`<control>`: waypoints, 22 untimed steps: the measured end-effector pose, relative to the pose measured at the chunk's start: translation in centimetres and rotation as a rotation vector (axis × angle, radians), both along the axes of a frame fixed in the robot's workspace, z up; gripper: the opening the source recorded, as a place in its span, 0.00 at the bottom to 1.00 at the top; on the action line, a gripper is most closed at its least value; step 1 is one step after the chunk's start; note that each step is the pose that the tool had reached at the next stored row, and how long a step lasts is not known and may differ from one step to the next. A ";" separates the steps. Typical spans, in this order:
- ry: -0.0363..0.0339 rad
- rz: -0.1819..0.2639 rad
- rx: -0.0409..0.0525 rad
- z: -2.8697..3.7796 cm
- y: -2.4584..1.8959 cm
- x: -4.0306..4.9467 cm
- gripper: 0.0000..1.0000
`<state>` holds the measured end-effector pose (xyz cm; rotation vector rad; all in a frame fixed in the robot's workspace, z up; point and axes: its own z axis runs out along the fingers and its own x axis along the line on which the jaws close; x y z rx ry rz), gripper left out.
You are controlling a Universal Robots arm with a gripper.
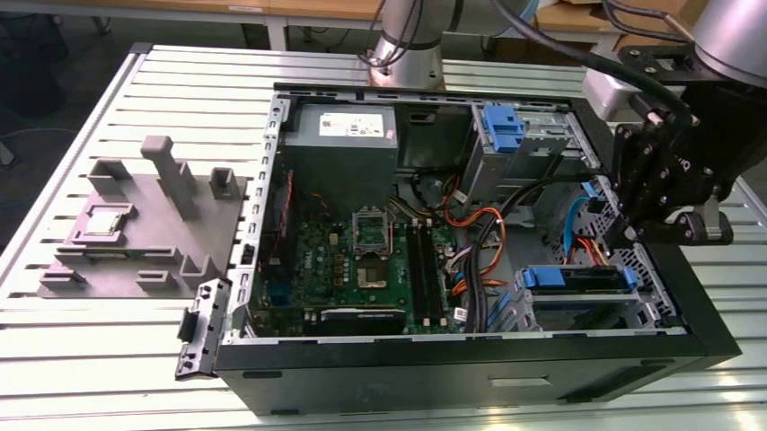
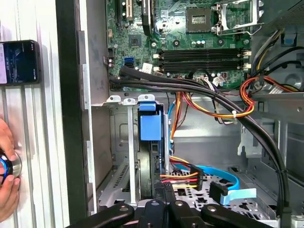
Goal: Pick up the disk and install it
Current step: 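Insert the second disk wire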
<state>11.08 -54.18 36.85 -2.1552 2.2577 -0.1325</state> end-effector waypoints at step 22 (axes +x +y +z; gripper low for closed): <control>0.0333 0.000 0.0016 0.76 2.94 0.01 0.10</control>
